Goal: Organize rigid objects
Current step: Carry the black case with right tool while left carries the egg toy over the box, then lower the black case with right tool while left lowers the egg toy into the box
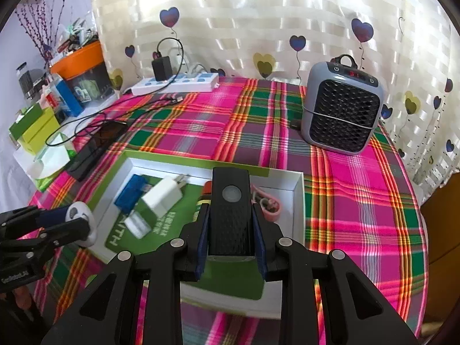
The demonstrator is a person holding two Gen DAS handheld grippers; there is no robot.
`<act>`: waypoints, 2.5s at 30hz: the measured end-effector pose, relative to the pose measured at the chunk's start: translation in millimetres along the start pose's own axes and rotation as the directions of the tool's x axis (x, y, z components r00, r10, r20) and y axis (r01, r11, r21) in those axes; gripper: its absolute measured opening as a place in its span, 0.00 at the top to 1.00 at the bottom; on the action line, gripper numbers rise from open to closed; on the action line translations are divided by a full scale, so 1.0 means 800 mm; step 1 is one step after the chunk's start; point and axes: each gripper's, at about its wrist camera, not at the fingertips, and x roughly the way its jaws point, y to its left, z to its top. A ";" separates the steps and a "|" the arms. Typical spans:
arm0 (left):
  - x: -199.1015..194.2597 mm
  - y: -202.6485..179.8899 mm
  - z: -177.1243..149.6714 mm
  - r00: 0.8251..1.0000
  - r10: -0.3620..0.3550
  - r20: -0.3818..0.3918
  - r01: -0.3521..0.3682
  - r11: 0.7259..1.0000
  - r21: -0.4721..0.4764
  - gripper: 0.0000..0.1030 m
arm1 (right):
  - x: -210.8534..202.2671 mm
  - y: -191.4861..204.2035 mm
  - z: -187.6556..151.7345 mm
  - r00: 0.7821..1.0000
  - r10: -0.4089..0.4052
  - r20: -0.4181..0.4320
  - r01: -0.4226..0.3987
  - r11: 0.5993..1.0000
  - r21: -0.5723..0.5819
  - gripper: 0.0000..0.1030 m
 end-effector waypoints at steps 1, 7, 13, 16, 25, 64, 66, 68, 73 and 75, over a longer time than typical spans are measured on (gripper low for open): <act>0.002 0.001 0.001 1.000 0.002 -0.004 -0.002 1.000 0.000 0.66 | 0.003 -0.002 0.001 1.000 -0.003 -0.003 0.003 1.000 0.000 0.72; 0.013 0.002 0.004 1.000 0.006 -0.017 -0.006 1.000 -0.001 0.66 | 0.018 -0.010 0.005 1.000 -0.006 -0.026 0.006 1.000 0.001 0.72; 0.024 0.004 0.007 0.999 0.011 -0.032 -0.011 1.000 -0.003 0.66 | 0.034 -0.017 0.006 0.999 -0.010 -0.053 0.010 1.000 -0.008 0.72; 0.030 0.004 0.008 0.999 0.012 -0.040 -0.012 1.000 -0.001 0.66 | 0.040 -0.020 0.008 0.998 -0.010 -0.062 0.010 1.000 -0.010 0.72; 0.040 0.006 0.009 0.998 0.015 -0.054 -0.015 1.000 -0.003 0.66 | 0.051 -0.022 0.010 0.997 -0.016 -0.082 0.014 1.000 -0.021 0.72; 0.054 0.006 0.012 0.997 0.024 -0.068 -0.024 1.000 -0.001 0.66 | 0.062 -0.025 0.012 0.997 0.002 -0.080 -0.002 1.000 0.001 0.72; 0.054 0.006 0.012 0.997 0.026 -0.068 -0.026 1.000 0.002 0.66 | 0.062 -0.025 0.012 0.997 0.002 -0.080 -0.002 1.000 0.000 0.72; 0.054 0.006 0.012 0.997 0.025 -0.067 -0.025 1.000 0.000 0.66 | 0.062 -0.025 0.013 0.997 0.003 -0.081 -0.003 1.000 0.003 0.72; 0.054 0.006 0.012 0.997 0.026 -0.068 -0.026 1.000 0.002 0.66 | 0.061 -0.025 0.013 0.997 0.007 -0.080 -0.007 1.000 0.009 0.72; 0.054 0.006 0.012 0.997 0.025 -0.067 -0.025 1.000 0.001 0.66 | 0.062 -0.026 0.013 0.997 0.013 -0.079 -0.012 1.000 0.016 0.72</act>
